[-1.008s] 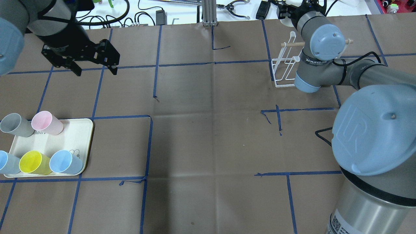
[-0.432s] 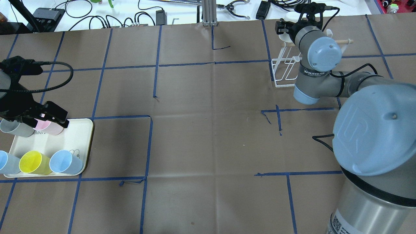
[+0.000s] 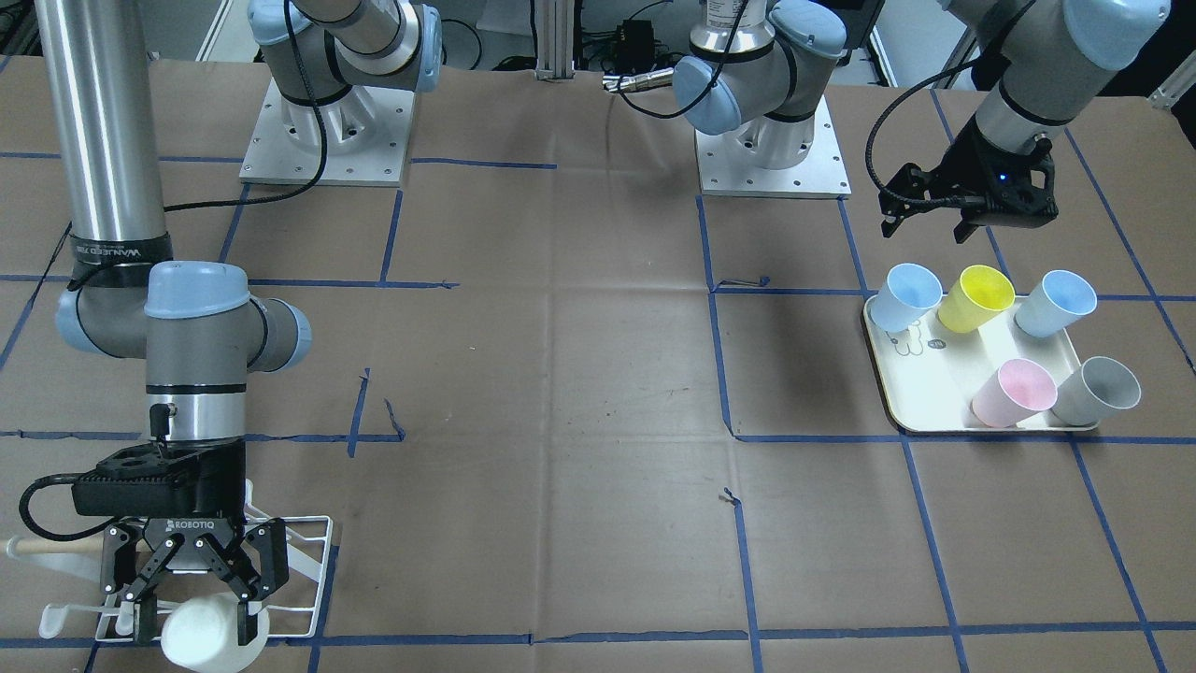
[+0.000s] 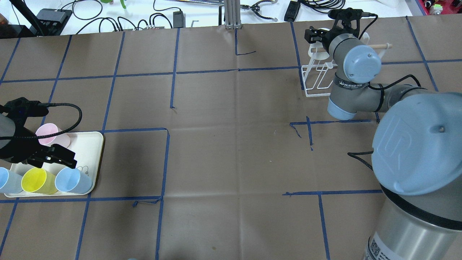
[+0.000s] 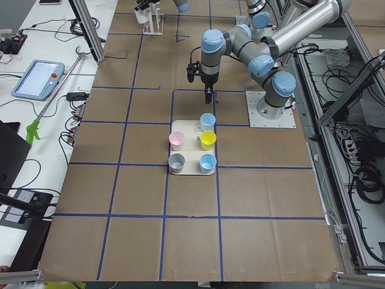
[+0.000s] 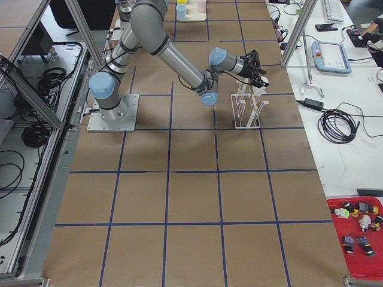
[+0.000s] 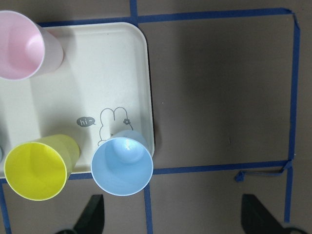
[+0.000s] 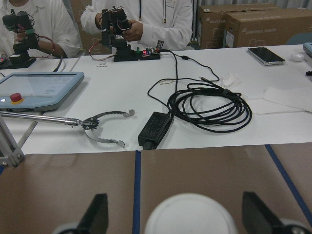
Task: Transfer IKEA cup to right arm and place on rack
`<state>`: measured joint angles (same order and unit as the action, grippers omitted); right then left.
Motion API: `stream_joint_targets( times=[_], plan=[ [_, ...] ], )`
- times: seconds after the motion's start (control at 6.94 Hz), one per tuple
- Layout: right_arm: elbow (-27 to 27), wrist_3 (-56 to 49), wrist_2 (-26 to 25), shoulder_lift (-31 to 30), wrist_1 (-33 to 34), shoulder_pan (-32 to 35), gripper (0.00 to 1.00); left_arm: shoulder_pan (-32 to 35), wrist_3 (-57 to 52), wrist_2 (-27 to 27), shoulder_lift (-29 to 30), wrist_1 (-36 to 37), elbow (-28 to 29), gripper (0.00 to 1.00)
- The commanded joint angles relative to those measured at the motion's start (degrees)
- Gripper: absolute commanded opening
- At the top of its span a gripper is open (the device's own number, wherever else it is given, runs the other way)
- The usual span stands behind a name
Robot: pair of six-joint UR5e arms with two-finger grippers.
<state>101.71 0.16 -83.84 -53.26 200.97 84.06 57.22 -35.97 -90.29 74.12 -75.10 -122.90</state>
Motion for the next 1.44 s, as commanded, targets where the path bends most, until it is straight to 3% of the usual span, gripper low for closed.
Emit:
stream_joint_targets(
  times=[0.0, 0.29, 0.58, 0.72, 0.86, 1.3],
  plan=[
    [-0.2, 0.2, 0.2, -0.4, -0.1, 0.0, 0.99, -0.5, -1.0, -0.1, 0.1, 2.2, -2.0, 0.97],
    [-3.1, 0.5, 0.2, -4.0, -1.3, 0.1, 0.99, -0.5, -1.1, -0.2, 1.7, 8.8, -6.1, 0.97],
    [-8.9, 0.5, 0.6, -7.5, -12.0, 0.4, 1.00, -2.2, -1.3, -0.2, 5.0, 15.2, -9.1, 0.97],
    [-11.1, 0.5, 1.2, -7.9, -12.4, 0.6, 1.00, -2.7, -1.9, -0.2, 5.6, 15.7, -10.1, 0.97],
    [-13.4, 1.1, 5.9, -7.8, -12.4, 1.3, 1.00, -2.8, -1.9, -0.2, 7.7, 16.9, -10.2, 0.97],
    [-16.0, 19.7, 8.1, -9.7, -14.8, 5.7, 1.00, -2.8, -1.9, -1.1, 12.4, 21.0, -10.3, 0.97]
  ],
)
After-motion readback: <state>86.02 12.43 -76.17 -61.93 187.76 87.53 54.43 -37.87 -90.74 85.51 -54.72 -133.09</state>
